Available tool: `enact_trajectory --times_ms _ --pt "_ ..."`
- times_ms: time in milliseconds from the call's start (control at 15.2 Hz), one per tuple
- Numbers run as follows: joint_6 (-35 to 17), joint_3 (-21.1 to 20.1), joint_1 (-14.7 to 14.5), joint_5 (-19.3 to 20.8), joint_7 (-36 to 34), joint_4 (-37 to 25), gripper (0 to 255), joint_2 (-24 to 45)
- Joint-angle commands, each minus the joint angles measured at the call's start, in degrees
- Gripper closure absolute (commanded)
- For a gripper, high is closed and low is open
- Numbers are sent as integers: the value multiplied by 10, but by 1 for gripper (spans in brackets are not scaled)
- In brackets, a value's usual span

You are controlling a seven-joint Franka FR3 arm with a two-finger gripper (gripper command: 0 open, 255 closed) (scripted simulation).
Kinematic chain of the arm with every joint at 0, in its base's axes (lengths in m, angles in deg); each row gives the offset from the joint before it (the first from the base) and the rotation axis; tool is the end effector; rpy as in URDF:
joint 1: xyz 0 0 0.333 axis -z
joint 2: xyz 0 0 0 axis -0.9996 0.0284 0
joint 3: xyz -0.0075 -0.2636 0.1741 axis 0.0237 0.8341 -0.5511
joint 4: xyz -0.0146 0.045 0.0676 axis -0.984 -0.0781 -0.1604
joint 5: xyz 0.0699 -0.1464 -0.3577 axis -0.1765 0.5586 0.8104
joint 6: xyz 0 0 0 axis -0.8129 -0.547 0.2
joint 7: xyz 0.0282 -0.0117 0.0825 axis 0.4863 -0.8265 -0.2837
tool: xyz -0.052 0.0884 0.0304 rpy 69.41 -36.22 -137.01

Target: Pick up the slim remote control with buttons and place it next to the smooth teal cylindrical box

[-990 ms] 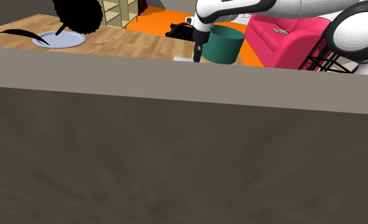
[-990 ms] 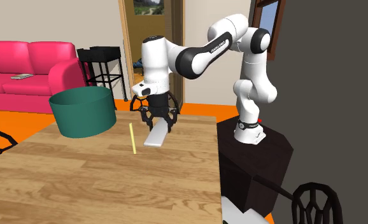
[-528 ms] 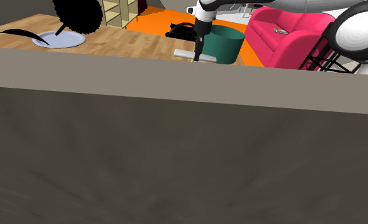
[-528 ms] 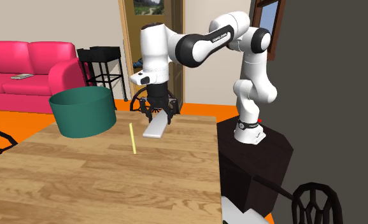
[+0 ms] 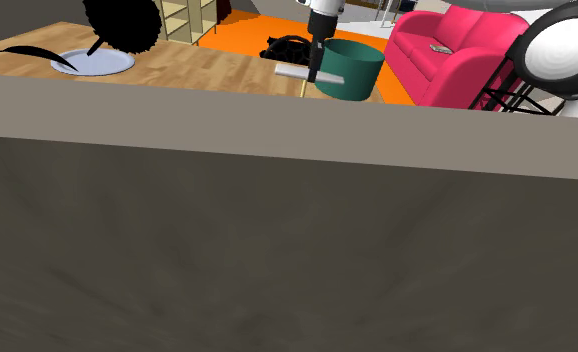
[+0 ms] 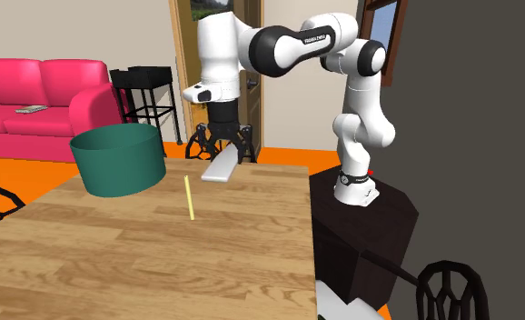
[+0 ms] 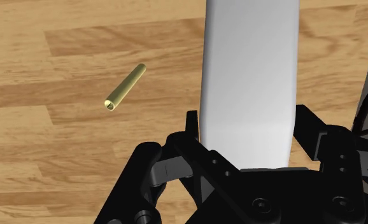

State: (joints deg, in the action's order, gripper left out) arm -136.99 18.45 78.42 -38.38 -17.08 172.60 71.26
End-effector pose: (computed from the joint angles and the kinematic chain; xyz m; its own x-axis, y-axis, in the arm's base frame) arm 0.6378 0.0423 0.5388 0.6510 0.7591 0.0077 0.7591 -0.6509 -0.0080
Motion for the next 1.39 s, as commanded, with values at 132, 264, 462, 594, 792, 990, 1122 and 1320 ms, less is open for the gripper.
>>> enact_trajectory --times_ms 132,264,462,594,792,990,1122,1320 --pt "32 0 1 0 -1 -35 255 3" --pt "49 0 1 -1 -1 -55 255 6" --pt "71 0 2 -1 -1 -82 255 11" --pt "67 9 17 -2 23 -66 255 0" --pt "62 23 40 -3 60 -49 255 -12" --pt "61 37 63 -5 97 -40 255 -18" --pt "61 46 79 -7 123 -38 255 -19" --pt "62 61 104 -11 161 -42 255 -16"
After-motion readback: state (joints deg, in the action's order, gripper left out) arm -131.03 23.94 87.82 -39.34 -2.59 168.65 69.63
